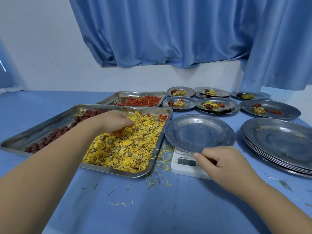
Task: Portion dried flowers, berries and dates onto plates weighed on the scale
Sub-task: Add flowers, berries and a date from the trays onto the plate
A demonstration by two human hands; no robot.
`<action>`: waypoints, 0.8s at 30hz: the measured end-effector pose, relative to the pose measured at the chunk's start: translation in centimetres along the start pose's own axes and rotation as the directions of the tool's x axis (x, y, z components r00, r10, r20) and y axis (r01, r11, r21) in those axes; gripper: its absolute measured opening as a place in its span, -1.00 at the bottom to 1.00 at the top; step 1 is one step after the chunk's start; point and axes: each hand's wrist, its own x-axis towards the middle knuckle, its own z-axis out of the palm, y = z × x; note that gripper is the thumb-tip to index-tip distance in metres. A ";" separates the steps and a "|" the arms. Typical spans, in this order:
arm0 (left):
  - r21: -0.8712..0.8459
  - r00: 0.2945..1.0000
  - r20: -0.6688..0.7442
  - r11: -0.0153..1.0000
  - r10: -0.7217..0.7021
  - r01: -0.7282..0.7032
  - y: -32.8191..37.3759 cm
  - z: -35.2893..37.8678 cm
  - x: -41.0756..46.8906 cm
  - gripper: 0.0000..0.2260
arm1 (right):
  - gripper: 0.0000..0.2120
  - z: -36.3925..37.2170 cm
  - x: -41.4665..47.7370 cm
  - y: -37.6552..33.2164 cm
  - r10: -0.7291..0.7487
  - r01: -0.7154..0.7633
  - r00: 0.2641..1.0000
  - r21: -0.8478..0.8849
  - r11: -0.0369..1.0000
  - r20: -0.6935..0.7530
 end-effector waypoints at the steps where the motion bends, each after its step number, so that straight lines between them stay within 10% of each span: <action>1: -0.007 1.000 -0.010 1.000 0.005 -0.005 0.0 -0.1 0.0 -0.69 | -0.53 0.0 0.0 0.0 -0.004 0.004 1.000 -0.003 1.000 -0.001; 14: 0.025 0.997 0.071 0.999 0.033 -0.035 0.1 0.6 -0.4 -0.73 | -0.54 -0.3 0.0 -0.1 0.009 -0.008 1.000 -0.008 1.000 0.023; 24: -0.024 0.988 -0.127 0.996 0.082 -0.086 0.2 -1.2 -0.4 -0.70 | -0.55 -0.5 -0.1 -0.2 0.018 -0.018 1.000 0.005 1.000 0.025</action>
